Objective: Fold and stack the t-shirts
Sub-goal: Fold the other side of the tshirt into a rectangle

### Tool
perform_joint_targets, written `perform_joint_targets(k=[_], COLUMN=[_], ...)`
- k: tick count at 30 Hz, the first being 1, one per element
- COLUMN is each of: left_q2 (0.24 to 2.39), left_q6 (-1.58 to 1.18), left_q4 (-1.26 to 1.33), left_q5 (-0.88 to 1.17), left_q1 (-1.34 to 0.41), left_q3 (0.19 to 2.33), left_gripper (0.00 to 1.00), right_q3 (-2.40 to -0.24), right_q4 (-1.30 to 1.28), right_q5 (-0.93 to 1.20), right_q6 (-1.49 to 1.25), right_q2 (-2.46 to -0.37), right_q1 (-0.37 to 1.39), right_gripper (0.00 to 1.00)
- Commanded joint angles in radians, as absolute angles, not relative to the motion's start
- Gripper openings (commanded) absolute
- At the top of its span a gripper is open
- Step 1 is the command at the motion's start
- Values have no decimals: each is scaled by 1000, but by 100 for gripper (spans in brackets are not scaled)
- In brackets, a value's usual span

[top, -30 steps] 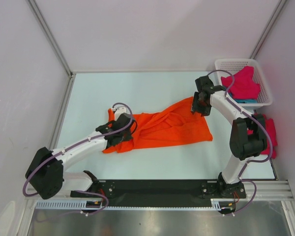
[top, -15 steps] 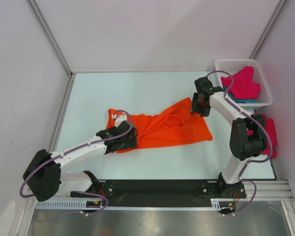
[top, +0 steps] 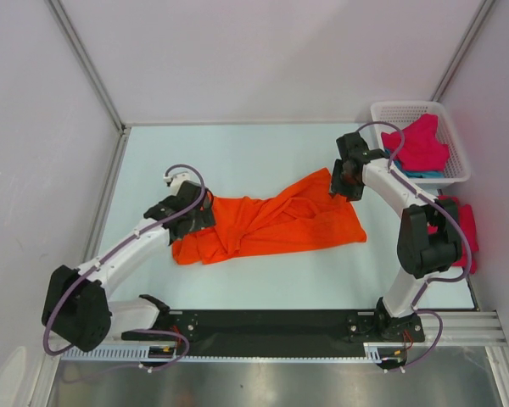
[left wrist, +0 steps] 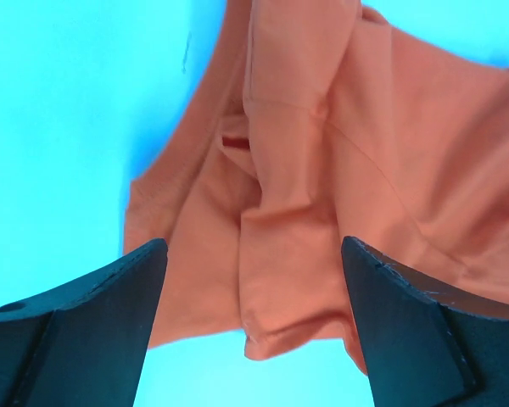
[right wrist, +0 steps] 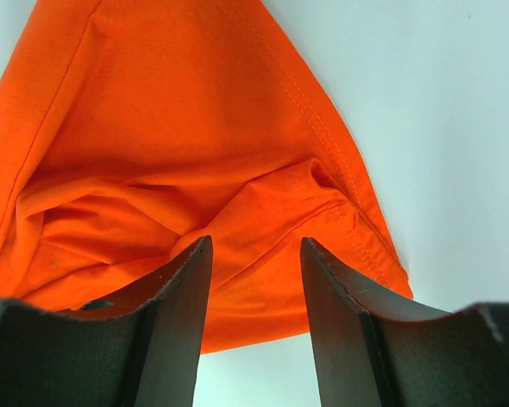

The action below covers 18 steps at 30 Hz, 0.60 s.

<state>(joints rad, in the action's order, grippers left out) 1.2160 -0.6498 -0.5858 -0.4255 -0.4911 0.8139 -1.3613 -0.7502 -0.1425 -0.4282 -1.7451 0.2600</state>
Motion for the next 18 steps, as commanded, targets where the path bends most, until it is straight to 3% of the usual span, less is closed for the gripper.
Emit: perform_joint_targets(k=[1, 9, 18], left_q2=[1278, 1394, 1468], left_q6=[-562, -575, -580], left_q4=[-511, -411, -359], left_q5=[-404, -308, -270], left_q1=[-436, -419, -413], left_q3=[876, 874, 884], left_gripper=[88, 86, 75], right_q3=[-1362, -1362, -1365], right_q4=[-749, -759, -758], right_q5=[-155, -173, -176], right_q6=[-428, -420, -414], right_q2=[-1697, -1697, -1709], right_q1=[264, 259, 256], right_gripper=[51, 51, 51])
